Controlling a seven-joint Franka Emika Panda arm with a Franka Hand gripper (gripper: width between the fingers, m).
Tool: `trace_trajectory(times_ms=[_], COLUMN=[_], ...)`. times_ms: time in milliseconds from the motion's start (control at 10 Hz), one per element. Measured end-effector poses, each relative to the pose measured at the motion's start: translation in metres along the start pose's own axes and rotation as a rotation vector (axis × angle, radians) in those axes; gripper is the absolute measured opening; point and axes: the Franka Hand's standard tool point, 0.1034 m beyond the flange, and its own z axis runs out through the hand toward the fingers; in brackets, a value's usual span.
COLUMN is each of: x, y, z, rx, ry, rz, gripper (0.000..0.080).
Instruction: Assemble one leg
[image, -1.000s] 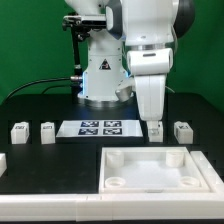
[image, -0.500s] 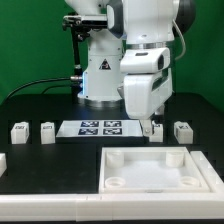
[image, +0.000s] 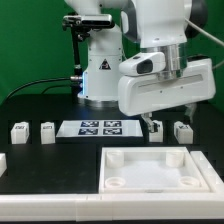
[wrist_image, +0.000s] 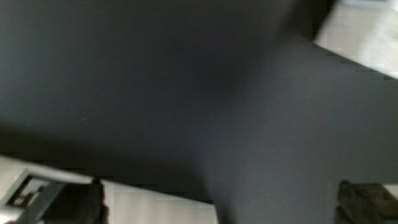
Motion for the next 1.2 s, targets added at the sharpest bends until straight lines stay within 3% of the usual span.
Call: trace_trajectory(times_ms=[200, 300, 600, 800, 1000, 1200], x=[0.007, 0.007, 0.007, -0.009, -0.010, -0.015], y=[-0.027, -0.033, -0.031, -0.030, -0.047, -0.053], z=[0.002, 0.002, 0.002, 0.006, 0.009, 0.011], rx=[0.017, 0.023, 0.022, 0.027, 0.045, 0.077], ry=[0.004, 0.005, -0.031, -0.231, -0.409, -0.589], rz=[0.249, 0.299, 0.276, 0.237, 0.223, 0.173], gripper=[0.0649, 0.0649, 0.0649, 0.0649, 0.0649, 0.0649])
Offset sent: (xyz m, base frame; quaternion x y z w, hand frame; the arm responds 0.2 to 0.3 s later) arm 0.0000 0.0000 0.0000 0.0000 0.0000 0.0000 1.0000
